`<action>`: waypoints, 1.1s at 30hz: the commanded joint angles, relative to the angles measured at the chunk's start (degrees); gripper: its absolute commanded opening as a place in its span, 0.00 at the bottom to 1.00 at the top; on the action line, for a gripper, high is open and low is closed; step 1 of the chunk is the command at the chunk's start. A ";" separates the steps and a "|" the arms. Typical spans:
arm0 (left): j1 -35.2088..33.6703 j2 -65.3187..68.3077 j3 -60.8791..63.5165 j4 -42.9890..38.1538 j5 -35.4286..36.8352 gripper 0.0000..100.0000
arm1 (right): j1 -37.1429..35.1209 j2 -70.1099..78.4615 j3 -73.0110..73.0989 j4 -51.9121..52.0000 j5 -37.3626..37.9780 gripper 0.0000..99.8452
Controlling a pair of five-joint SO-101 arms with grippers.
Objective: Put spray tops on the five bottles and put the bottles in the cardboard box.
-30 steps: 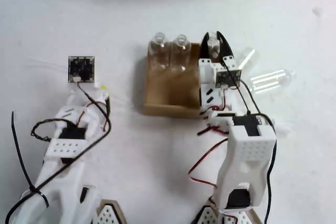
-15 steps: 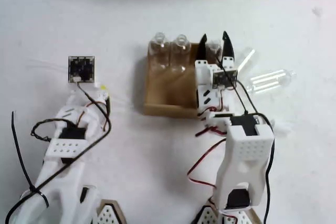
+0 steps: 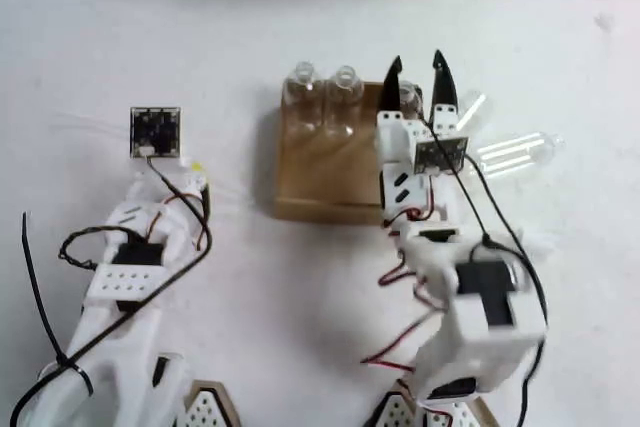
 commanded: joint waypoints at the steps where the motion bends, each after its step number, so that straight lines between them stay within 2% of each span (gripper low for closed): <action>1: 0.57 -0.84 -0.70 -0.26 -0.62 0.02 | 1.63 -18.95 -0.18 21.85 -5.27 0.16; 3: 0.57 -0.84 -0.70 -0.26 -0.62 0.02 | 3.21 -27.82 -2.81 36.97 -11.08 0.16; 7: 0.48 -1.10 -0.53 -0.09 -0.62 0.02 | 9.89 -40.22 -18.29 75.03 -19.25 0.16; 9: 0.48 -1.10 -0.53 0.00 -0.62 0.02 | 12.70 -41.36 -27.87 91.82 -18.64 0.16; 11: 0.48 -1.10 -0.53 0.00 -0.62 0.02 | 14.02 -40.13 -35.52 103.69 -15.65 0.16; 17: 0.48 -1.10 -0.44 0.09 -0.70 0.02 | 16.75 -31.69 -43.87 114.68 -3.96 0.15; 22: 0.48 -0.84 -0.44 -0.18 -0.70 0.02 | 14.99 -28.44 -47.47 129.71 3.43 0.01; 23: 0.48 -0.84 -0.44 -0.18 -0.70 0.02 | 14.02 -28.35 -47.82 132.70 4.92 0.02; 27: 0.48 -0.84 -0.44 -0.18 -0.70 0.02 | 9.45 -27.38 -47.47 140.26 7.03 0.02; 33: 0.48 -0.84 -0.44 0.00 -0.70 0.02 | 4.88 -18.42 -45.54 140.88 6.86 0.02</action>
